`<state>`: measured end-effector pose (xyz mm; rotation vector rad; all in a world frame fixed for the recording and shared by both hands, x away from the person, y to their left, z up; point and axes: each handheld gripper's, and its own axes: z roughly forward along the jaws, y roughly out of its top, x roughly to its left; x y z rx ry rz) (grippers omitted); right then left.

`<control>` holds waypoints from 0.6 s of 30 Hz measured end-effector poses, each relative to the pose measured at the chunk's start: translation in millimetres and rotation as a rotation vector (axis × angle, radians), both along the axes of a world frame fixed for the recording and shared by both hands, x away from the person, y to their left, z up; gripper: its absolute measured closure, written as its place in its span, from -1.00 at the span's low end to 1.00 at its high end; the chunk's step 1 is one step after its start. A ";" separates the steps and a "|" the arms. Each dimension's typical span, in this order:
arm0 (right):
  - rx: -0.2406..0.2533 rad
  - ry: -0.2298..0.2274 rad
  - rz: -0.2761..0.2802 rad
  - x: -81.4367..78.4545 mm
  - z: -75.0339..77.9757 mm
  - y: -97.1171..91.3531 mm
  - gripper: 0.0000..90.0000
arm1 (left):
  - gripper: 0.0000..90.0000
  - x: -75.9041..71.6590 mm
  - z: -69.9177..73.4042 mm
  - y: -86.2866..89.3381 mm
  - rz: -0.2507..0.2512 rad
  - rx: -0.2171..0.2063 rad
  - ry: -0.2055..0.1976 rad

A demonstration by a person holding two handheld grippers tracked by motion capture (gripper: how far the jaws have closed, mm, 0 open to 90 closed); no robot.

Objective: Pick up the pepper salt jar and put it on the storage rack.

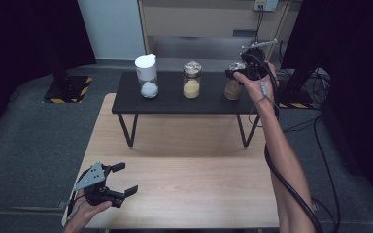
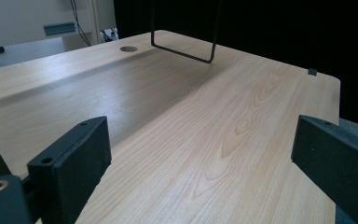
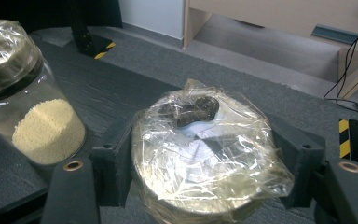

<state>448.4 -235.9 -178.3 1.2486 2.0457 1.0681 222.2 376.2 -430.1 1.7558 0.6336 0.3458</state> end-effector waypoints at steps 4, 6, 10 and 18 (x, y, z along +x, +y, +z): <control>0.010 -0.004 0.002 -1.2 -2.2 -3.1 -0.24 | -0.91 -0.2 0.2 -0.3 0.000 0.001 -0.001; 0.016 -0.005 0.000 -2.0 -3.1 -4.7 -0.24 | -0.92 -0.1 0.2 -0.4 -0.001 0.002 -0.001; 0.021 -0.010 0.002 -2.7 -4.7 -5.9 -0.24 | -0.92 -0.1 0.1 -0.3 -0.001 0.001 -0.001; 0.073 -0.084 0.009 -11.8 -2.8 -13.1 -0.76 | -0.92 0.0 0.3 -0.4 -0.004 0.002 -0.002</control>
